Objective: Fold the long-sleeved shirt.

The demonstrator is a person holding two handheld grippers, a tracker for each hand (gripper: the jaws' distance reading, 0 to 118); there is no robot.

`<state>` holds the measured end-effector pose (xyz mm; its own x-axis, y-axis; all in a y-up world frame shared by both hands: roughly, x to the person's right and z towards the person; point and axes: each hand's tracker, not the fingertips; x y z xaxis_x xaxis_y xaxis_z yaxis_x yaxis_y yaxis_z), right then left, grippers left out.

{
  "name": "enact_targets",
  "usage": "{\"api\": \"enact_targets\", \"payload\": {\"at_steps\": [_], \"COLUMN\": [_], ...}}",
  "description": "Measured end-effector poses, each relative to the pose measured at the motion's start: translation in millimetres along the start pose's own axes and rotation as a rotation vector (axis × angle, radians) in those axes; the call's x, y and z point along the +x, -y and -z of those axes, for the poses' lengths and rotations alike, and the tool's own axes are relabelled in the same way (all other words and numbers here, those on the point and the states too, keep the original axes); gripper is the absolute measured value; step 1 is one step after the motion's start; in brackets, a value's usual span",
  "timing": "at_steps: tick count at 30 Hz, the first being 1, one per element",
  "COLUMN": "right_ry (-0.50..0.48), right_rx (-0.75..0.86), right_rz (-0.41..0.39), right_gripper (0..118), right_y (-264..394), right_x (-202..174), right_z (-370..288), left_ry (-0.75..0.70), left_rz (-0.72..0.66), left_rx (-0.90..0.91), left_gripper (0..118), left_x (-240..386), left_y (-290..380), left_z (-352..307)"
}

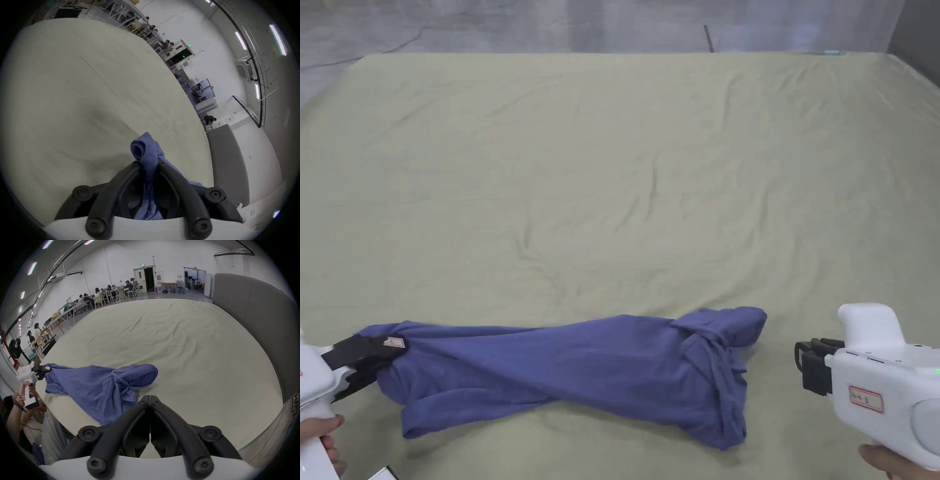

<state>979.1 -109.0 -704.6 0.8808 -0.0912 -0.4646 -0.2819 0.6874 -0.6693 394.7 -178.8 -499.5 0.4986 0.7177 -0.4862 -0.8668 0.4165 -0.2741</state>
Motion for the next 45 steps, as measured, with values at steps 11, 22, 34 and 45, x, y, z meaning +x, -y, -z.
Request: {"api": "enact_targets", "payload": {"at_steps": [11,22,34,45], "right_ry": [-0.004,0.047,0.076,-0.002], "right_rx": [0.000,0.004,0.004,0.027], "right_rz": [0.007,0.074,0.112,0.071], "right_gripper": [2,2,2,2], "right_y": [3,18,26,16], "right_x": [-3,33,53,19], "right_z": [-11,-23,-25,-8], "left_ry": [0.347,0.323,0.374,-0.050], "left_rz": [0.097,0.236,0.274,0.855], "left_rx": [-0.239,-0.583,-0.548,-0.090], "left_gripper": [7,7,118,0], "left_x": [156,271,281,244], "left_y": [67,190,190,185], "left_z": [31,167,144,67]}}
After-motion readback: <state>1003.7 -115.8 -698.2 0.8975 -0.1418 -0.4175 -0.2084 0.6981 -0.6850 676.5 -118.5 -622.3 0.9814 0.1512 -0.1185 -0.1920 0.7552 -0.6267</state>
